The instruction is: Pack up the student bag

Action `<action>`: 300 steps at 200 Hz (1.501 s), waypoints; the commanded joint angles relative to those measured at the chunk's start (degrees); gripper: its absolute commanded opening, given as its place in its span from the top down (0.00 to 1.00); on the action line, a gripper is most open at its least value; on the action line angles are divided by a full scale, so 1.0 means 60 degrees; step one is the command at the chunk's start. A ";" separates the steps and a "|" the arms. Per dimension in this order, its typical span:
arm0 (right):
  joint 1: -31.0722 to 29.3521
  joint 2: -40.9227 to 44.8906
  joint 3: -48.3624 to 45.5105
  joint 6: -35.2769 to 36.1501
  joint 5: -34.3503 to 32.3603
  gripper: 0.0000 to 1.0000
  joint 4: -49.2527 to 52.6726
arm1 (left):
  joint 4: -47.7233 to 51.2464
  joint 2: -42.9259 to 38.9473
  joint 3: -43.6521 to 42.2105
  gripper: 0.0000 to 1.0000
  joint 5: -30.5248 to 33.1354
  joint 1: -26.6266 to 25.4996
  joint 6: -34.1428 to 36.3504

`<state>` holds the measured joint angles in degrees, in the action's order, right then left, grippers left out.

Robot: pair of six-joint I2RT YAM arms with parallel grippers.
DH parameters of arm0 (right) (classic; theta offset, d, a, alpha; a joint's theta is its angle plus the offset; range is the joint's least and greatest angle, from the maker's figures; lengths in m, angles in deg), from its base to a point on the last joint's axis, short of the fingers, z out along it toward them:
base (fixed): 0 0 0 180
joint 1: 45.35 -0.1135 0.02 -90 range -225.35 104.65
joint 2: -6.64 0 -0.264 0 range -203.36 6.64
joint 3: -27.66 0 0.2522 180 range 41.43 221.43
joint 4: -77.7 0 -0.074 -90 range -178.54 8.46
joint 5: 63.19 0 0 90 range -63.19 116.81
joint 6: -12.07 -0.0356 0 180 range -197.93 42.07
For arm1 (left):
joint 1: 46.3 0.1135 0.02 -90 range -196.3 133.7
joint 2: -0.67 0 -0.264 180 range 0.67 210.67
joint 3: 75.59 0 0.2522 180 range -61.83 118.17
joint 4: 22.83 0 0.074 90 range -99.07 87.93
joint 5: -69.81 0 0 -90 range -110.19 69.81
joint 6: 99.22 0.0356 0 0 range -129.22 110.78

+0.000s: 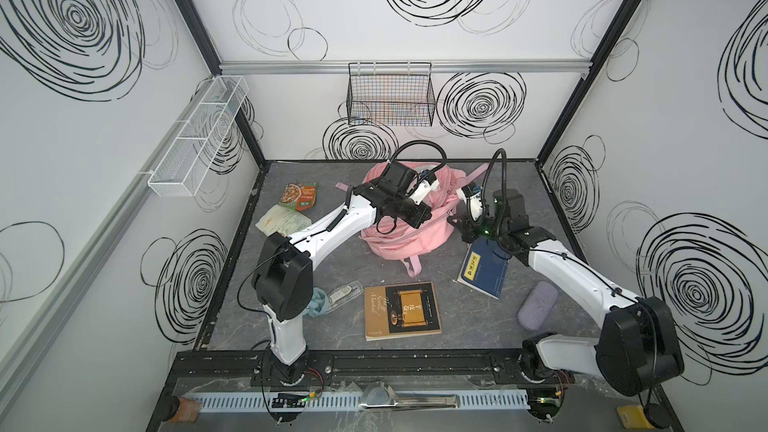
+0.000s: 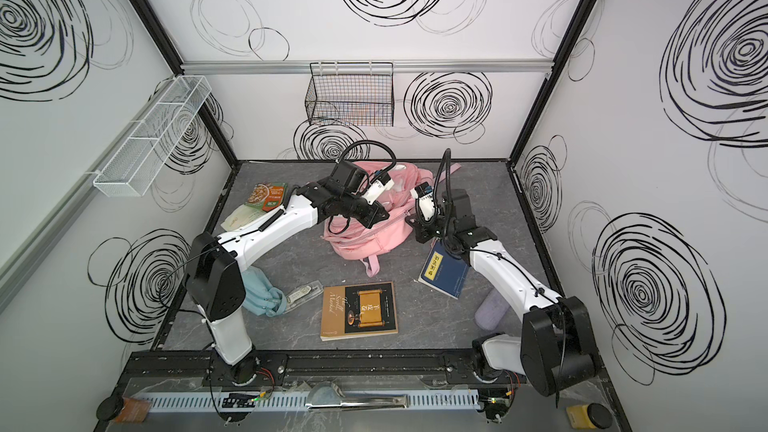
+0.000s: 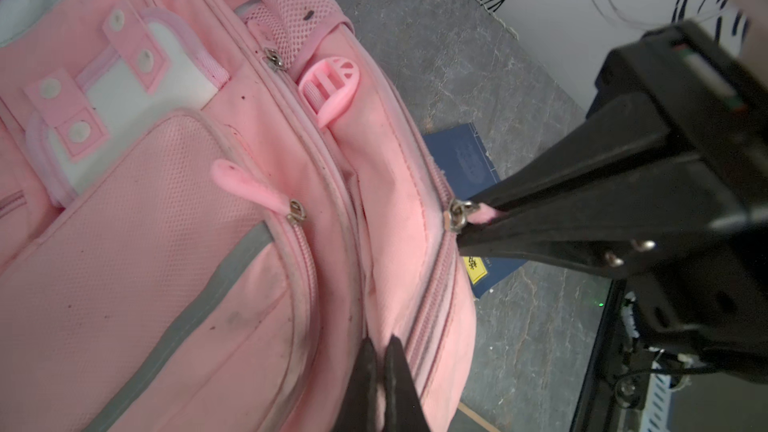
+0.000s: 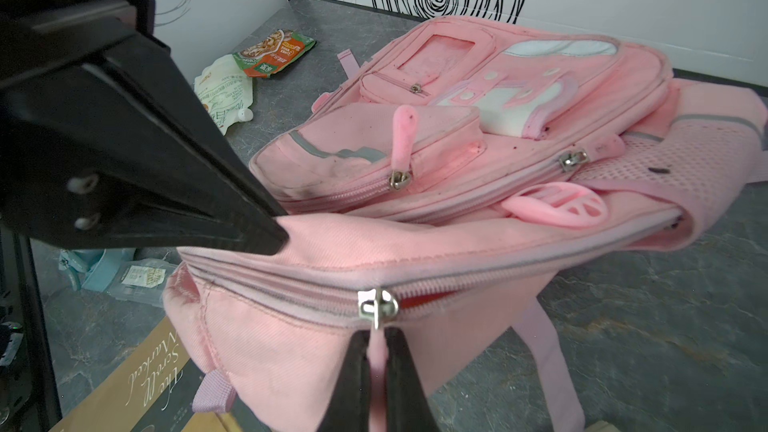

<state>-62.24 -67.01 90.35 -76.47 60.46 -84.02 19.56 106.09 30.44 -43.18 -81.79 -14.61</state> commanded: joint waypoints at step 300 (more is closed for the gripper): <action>-0.2094 0.2349 -0.1537 -0.1245 -0.1760 1.00 -0.0064 | -0.6875 -0.1395 -0.0673 1.00 0.3211 0.0713 -0.7336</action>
<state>-76.03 -56.23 82.90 -84.37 44.03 -89.86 -0.40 106.97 30.46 -38.70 -81.96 -56.62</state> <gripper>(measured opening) 0.069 0.062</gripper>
